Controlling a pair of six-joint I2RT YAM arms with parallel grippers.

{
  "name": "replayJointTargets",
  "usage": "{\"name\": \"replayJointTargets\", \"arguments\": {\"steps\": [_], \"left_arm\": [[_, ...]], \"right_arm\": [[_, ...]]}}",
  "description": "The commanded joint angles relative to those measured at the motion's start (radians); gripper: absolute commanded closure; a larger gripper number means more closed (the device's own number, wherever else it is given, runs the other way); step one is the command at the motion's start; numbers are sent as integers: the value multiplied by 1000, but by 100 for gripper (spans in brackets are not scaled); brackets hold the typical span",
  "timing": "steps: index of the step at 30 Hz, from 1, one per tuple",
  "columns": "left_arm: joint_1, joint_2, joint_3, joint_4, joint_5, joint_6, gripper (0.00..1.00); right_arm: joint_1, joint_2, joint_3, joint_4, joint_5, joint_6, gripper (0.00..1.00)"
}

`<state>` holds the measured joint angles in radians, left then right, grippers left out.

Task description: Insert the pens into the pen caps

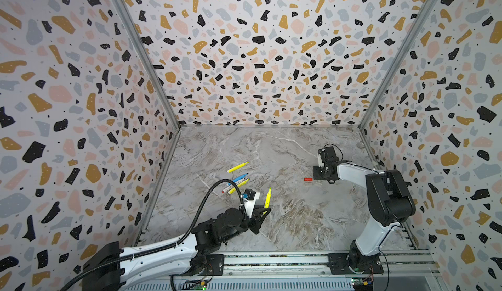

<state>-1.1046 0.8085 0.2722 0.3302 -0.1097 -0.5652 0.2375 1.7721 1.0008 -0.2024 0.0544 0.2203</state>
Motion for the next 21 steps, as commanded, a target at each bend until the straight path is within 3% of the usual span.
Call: {"name": "replayJointTargets", "arguments": {"steps": [1, 21], "left_arm": [[3, -8, -12, 41, 1, 10, 100], [3, -33, -17, 15, -8, 5, 100]], "right_arm": [[-1, 6, 28, -41, 24, -13, 57], [16, -27, -37, -33, 65, 38, 72]]}}
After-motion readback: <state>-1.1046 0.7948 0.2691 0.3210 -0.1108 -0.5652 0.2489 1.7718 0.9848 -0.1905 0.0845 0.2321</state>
